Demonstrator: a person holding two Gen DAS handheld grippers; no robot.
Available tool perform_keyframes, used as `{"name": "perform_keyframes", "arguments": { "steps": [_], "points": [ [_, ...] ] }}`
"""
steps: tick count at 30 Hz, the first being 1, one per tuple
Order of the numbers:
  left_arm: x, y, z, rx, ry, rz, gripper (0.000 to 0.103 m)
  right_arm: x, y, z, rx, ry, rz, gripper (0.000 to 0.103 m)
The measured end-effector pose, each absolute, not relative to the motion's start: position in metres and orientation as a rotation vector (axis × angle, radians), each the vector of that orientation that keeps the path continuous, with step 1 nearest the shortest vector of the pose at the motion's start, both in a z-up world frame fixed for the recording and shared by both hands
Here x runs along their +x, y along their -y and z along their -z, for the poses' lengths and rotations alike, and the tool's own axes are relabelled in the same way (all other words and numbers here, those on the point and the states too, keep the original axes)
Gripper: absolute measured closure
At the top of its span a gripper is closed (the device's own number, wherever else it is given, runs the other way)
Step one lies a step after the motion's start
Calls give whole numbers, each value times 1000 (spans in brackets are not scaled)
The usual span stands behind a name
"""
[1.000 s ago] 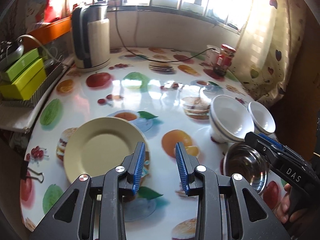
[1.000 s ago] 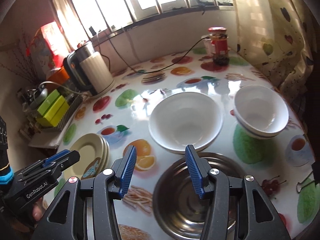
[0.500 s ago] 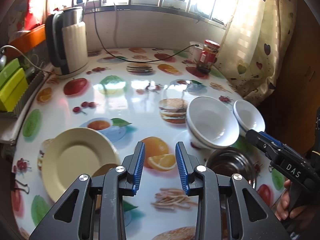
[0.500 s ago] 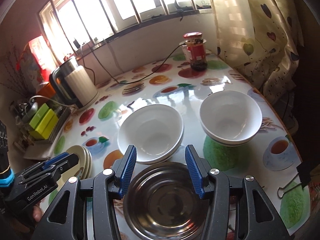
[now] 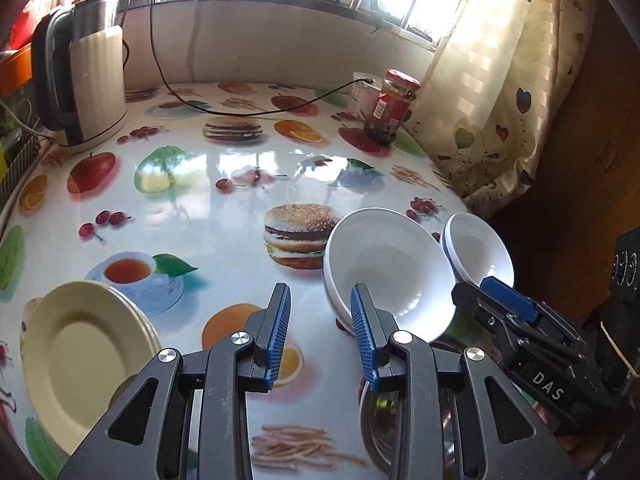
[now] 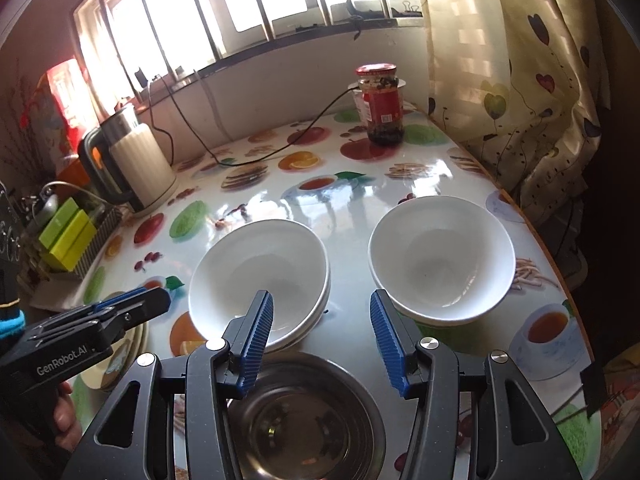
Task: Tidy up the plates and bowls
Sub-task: 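Grasp the white bowl rim with the left tool while the right tool grips the same rim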
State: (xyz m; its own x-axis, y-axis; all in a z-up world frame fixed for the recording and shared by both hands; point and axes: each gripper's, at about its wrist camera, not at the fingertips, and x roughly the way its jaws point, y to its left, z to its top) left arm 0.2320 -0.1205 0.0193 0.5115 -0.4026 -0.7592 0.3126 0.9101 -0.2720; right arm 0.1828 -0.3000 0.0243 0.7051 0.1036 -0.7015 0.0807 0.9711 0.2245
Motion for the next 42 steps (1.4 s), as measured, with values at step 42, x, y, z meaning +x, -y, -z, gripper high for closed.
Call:
{"name": "perform_keyframes", "arguments": {
  "steps": [42],
  "points": [
    [258, 143, 2, -73, -971, 446, 88, 216, 304, -5, 268, -831, -32, 90]
  ]
}}
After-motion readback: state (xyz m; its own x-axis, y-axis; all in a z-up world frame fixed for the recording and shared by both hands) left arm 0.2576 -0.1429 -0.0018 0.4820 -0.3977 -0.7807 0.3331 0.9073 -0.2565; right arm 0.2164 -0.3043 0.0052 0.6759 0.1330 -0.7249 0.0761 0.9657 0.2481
